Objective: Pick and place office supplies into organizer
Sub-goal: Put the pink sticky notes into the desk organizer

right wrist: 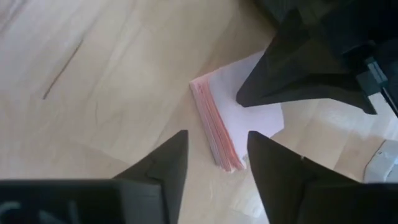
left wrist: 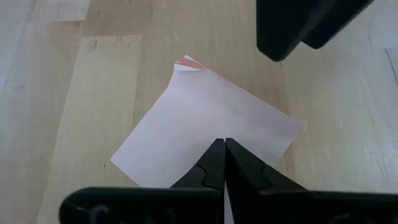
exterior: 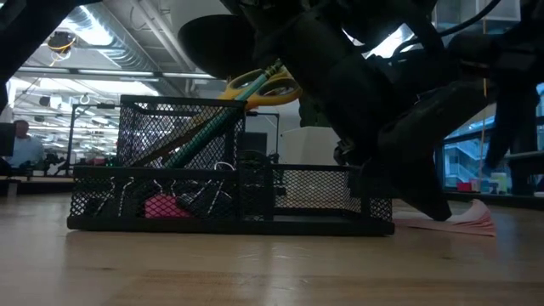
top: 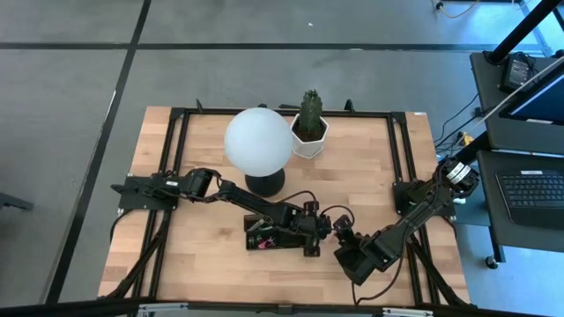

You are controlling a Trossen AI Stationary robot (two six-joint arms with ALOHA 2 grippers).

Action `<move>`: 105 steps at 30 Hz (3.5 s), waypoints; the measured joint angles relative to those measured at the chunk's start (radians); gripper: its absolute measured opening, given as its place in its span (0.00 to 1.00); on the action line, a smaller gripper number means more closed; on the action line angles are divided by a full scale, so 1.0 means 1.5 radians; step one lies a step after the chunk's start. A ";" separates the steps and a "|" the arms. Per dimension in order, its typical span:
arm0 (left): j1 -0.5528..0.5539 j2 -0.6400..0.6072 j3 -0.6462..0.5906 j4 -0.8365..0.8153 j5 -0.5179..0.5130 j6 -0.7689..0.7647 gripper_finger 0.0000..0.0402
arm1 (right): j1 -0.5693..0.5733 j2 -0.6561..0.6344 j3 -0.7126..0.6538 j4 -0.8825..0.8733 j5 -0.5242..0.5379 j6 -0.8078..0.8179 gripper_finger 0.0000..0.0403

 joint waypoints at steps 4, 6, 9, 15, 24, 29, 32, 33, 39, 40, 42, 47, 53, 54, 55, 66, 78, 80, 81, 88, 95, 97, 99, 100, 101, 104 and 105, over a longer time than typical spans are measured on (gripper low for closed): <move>0.000 0.000 0.000 0.000 0.002 0.000 0.00 | 0.000 0.010 0.000 -0.001 -0.002 -0.012 0.46; 0.000 0.000 0.000 0.000 0.002 0.000 0.00 | -0.002 0.024 0.000 -0.001 -0.002 -0.027 0.47; 0.000 0.000 -0.001 0.000 0.003 0.000 0.01 | -0.007 0.054 -0.001 -0.006 0.006 -0.043 0.47; -0.001 0.000 -0.002 0.003 0.005 0.006 0.00 | -0.009 0.099 -0.001 -0.007 0.098 -0.039 0.47; -0.001 0.000 -0.002 0.007 0.006 0.011 0.00 | -0.009 0.130 0.000 -0.003 0.128 -0.019 0.47; -0.001 0.000 -0.002 0.010 0.008 0.011 0.01 | -0.010 0.133 0.000 0.012 0.163 0.001 0.47; -0.001 0.000 -0.002 0.011 0.008 0.011 0.00 | -0.011 0.133 -0.001 0.018 0.168 0.006 0.47; -0.001 0.000 -0.002 0.011 0.008 0.010 0.00 | -0.011 0.134 -0.001 0.020 0.172 0.010 0.47; -0.001 0.000 -0.002 0.011 0.008 0.010 0.00 | -0.011 0.134 -0.003 0.042 0.181 0.025 0.47; -0.001 0.000 -0.002 0.011 0.008 0.010 0.00 | -0.011 0.134 -0.003 0.049 0.183 0.026 0.47; -0.001 0.000 -0.002 0.011 0.007 0.010 0.00 | -0.011 0.135 -0.003 0.059 0.186 0.027 0.47; -0.001 0.000 -0.002 0.012 0.007 0.010 0.01 | -0.010 0.135 -0.003 0.069 0.189 0.038 0.47; -0.003 0.000 -0.002 0.013 0.011 0.012 0.00 | -0.003 0.134 -0.003 0.097 0.192 0.029 0.47; -0.002 0.000 -0.002 0.013 0.013 0.012 0.01 | -0.003 0.134 -0.003 0.104 0.194 0.038 0.47; -0.002 0.000 -0.002 0.013 0.014 0.012 0.01 | -0.003 0.134 -0.003 0.113 0.195 0.042 0.47; -0.001 0.000 -0.002 0.013 0.020 0.012 0.00 | -0.002 0.134 -0.001 0.151 0.225 0.043 0.46; 0.000 0.000 -0.001 0.015 0.022 0.008 0.00 | -0.002 0.132 0.002 0.099 0.196 0.049 0.26; 0.000 0.000 -0.001 0.015 0.021 0.008 0.01 | -0.002 0.132 0.002 0.097 0.188 0.052 0.24; 0.000 0.000 -0.001 0.014 0.021 0.008 0.01 | -0.002 0.132 0.002 0.097 0.183 0.054 0.23; 0.000 0.000 -0.001 0.014 0.020 0.011 0.01 | -0.002 0.132 0.001 0.095 0.168 0.057 0.16; -0.008 -0.003 0.000 0.014 -0.014 0.059 0.07 | -0.002 0.133 0.001 0.091 0.164 0.053 0.05; -0.008 -0.002 0.004 0.008 -0.018 0.069 0.10 | -0.002 0.133 0.001 0.088 0.163 0.054 0.03; -0.011 0.000 0.020 -0.009 -0.024 0.081 0.13 | -0.001 0.134 0.000 0.085 0.167 0.058 0.02; -0.012 0.001 0.027 -0.017 -0.029 0.089 0.15 | 0.000 0.134 0.000 0.083 0.168 0.062 0.02; -0.013 0.002 0.033 -0.024 -0.037 0.097 0.17 | 0.002 0.134 0.000 0.079 0.168 0.065 0.03; -0.017 0.001 0.052 -0.058 -0.077 0.112 0.21 | 0.008 0.133 0.001 0.064 0.164 0.069 0.02; -0.018 -0.001 0.056 -0.074 -0.087 0.117 0.23 | 0.009 0.133 0.002 0.056 0.156 0.067 0.02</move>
